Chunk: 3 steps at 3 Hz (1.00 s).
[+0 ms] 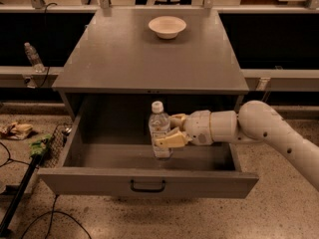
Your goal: Place blue plastic bottle into top drawer
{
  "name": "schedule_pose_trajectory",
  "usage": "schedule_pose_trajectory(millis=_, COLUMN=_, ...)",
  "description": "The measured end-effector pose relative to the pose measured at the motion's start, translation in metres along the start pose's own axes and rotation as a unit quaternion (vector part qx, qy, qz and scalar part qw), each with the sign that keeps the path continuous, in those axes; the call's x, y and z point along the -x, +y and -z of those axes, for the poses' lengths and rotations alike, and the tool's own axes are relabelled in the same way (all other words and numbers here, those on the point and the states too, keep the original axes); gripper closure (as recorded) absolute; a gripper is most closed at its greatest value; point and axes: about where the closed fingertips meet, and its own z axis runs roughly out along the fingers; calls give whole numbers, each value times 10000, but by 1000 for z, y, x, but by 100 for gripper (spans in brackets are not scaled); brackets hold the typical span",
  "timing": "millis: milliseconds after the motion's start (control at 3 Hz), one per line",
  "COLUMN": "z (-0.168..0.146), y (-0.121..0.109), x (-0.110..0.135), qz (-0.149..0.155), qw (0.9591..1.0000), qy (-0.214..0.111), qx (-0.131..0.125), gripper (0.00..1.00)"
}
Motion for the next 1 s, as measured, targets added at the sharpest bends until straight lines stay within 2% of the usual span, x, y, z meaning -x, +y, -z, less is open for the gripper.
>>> schedule_pose_trajectory(millis=333, z=-9, y=-1, x=-11, qz=234, qw=9997, qy=-92, qx=-53, gripper=100)
schedule_pose_trajectory(millis=667, z=-14, y=-1, x=-21, qz=504, qw=9978, qy=-249, qx=-353, gripper=85)
schedule_pose_trajectory(millis=1000, z=-17, y=-9, x=-25, qz=630, qw=9939, qy=-454, qx=-789, gripper=62)
